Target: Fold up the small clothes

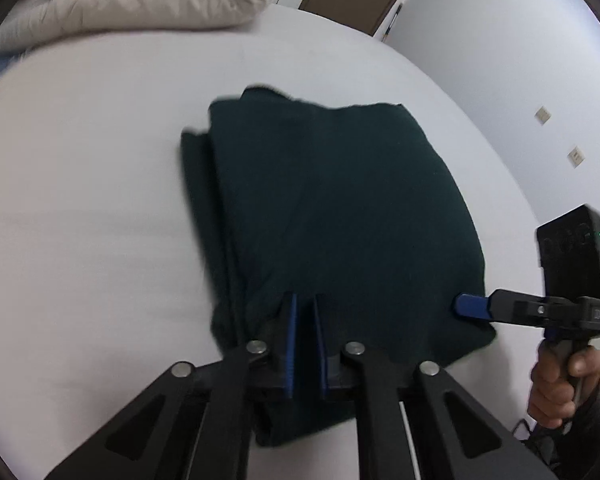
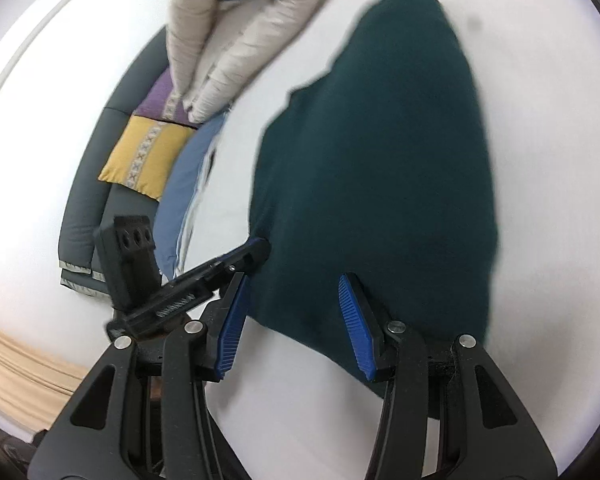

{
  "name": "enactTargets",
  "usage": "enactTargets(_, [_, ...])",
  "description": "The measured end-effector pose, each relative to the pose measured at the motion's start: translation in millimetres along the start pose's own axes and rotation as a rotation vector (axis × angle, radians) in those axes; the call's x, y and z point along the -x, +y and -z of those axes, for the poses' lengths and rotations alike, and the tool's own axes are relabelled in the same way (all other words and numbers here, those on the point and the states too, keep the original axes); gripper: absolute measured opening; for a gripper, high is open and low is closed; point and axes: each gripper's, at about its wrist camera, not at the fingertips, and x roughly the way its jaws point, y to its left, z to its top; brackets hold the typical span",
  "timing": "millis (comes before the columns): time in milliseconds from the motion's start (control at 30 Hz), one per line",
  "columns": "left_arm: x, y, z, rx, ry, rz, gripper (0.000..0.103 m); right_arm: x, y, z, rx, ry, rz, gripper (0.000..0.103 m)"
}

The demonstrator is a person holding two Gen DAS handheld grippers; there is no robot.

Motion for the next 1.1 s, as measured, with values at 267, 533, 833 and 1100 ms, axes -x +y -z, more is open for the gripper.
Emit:
enactTargets(267, [0.2,12.3,15.7,0.044,-0.015,0.024,0.004,14.4,9.8,-8.9,0.038,-0.066,-0.038,0.046])
enactTargets(533, [-3.7,1.0,20.5,0.030,-0.031,-0.007,0.005,26.8,-11.3,-51.4,-0.026,-0.198,-0.026,0.044])
enactTargets(833, [40.3,-19.9,-14.0,0.072,-0.105,-0.015,0.012,-7.4,-26.7,-77.7,-0.080,-0.134,-0.123,0.044])
enactTargets(1100, [-21.8,-47.0,-81.7,0.028,-0.070,-0.118,0.036,-17.1,-19.8,-92.1,-0.038,-0.109,-0.087,0.044])
